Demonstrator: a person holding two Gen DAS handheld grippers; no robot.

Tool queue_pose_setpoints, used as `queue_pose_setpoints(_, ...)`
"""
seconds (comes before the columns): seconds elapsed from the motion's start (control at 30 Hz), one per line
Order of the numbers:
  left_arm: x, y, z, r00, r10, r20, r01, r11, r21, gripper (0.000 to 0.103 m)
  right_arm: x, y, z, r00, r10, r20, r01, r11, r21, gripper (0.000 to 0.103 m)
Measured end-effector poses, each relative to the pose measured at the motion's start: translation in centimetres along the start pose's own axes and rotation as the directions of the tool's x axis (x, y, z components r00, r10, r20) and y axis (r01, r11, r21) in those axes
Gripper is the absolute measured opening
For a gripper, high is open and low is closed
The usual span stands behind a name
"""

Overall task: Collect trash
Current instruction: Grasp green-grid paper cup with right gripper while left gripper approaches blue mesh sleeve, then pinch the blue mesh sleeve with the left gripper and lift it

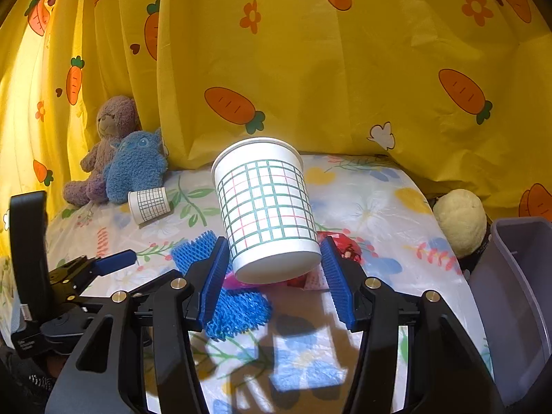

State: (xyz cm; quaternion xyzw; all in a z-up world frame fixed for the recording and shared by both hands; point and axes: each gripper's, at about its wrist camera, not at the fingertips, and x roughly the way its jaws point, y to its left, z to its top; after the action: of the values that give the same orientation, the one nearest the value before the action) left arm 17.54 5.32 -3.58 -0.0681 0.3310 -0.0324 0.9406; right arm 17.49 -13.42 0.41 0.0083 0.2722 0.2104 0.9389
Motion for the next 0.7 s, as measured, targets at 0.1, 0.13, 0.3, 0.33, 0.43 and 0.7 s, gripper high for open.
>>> queue_pose_setpoints(0.1, 2.0, -1.1, -0.1, 0.998, -0.013, -0.056, 0.014, 0.999, 0.029, 0.083, -0.9, -1.1, -0.6, 1.0, -0.008, 0.0, 0.008, 1.0, 0.017, 0.054)
queue_pose_setpoints(0.13, 2.7, -1.3, -0.2, 0.996, -0.019, -0.086, 0.022, 0.999, 0.032, 0.078, -1.1, -1.4, -0.7, 1.0, -0.011, 0.001, 0.011, 1.0, 0.023, 0.054)
queue_pose_setpoints(0.3, 5.1, -2.3, -0.8, 0.986, -0.019, -0.166, 0.03, 0.997, 0.065, 0.061, -1.8, -2.5, -1.1, 1.0, -0.014, 0.004, 0.014, 0.999, 0.042, 0.054)
queue_pose_setpoints(0.33, 5.7, -2.4, -0.9, 0.983, -0.016, -0.184, 0.03, 0.997, 0.074, 0.057, -1.9, -2.6, -1.1, 1.0, -0.015, 0.006, 0.015, 0.999, 0.044, 0.054)
queue_pose_setpoints(0.43, 6.3, -2.8, -1.3, 0.98, 0.016, -0.198, 0.005, 0.995, 0.104, 0.049, -2.1, -3.1, -1.3, 1.0, -0.012, 0.01, 0.012, 0.999, 0.052, 0.054)
queue_pose_setpoints(0.7, 6.1, -2.4, -1.2, 0.981, 0.015, -0.195, 0.004, 0.995, 0.098, 0.0, -2.0, -3.2, -1.5, 1.0, -0.017, 0.009, 0.016, 0.998, 0.055, 0.054)
